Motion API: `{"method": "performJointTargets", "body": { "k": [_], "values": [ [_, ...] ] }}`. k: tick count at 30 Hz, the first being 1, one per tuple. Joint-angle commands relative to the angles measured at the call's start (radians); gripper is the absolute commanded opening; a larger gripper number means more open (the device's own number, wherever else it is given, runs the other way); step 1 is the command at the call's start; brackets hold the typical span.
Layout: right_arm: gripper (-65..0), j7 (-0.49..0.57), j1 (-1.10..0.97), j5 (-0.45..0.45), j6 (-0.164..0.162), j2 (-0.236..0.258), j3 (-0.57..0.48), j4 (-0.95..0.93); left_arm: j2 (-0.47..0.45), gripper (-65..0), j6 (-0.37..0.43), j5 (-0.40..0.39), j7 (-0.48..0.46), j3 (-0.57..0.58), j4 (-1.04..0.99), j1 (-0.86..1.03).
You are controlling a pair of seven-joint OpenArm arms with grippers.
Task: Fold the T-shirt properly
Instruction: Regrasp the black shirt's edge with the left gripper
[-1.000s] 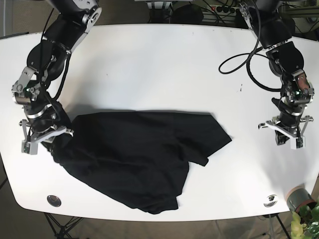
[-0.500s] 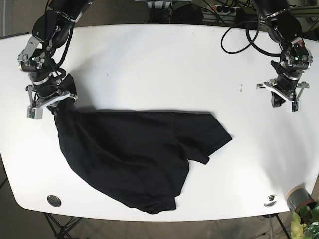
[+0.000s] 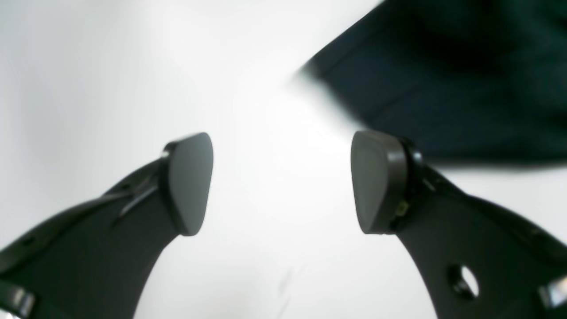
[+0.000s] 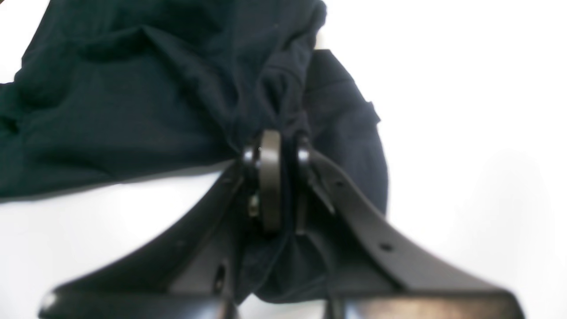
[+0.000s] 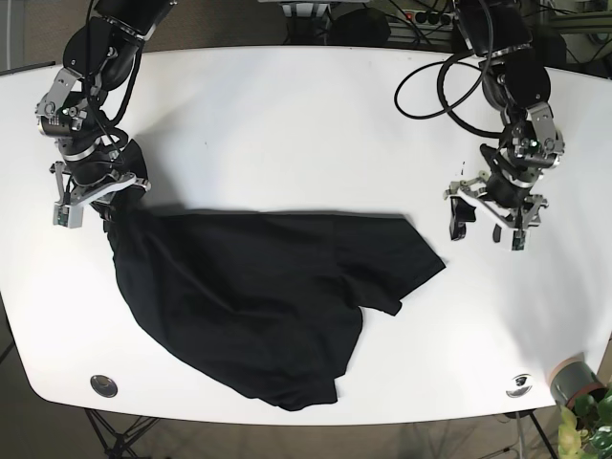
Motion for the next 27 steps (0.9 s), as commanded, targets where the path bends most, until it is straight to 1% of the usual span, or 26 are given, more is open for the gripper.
{"method": "performJointTargets", "body": {
  "k": [1,4,9,11,14,19,27],
  "values": [
    [-62.5,0.022,0.012,0.007,0.002,0.012,0.002,0.016,-0.016,-19.3,0.004,-0.004,-0.015,0.033,-0.044,-0.053],
    [-62.5,0.022,0.012,0.007,0.002,0.014,0.002,0.016,-0.016,-19.3,0.018,-0.004,-0.015,0.071,-0.124,-0.129],
    [-62.5,0.022,0.012,0.010,0.002,0.012,0.002,0.021,-0.021,-18.7,0.107,-0.004,-0.016,0.108,-0.258,-0.241],
    [-62.5,0.022,0.012,0.011,0.002,0.012,0.002,0.021,-0.024,-18.6,0.123,-0.004,-0.018,0.118,-0.301,-0.271],
    [-62.5,0.022,0.012,0.016,0.001,0.012,0.002,0.021,-0.045,-18.5,0.123,-0.004,-0.030,0.131,-0.371,-0.314],
    [-62.5,0.022,0.015,0.016,-0.001,0.011,0.001,0.023,-0.074,-18.3,0.121,-0.010,-0.085,0.188,-0.509,-0.365],
    [-62.5,0.022,0.043,0.016,-0.003,0.009,0.001,0.023,-0.074,-18.3,0.116,-0.011,-0.127,0.209,-0.686,-0.437]
  ]
}}
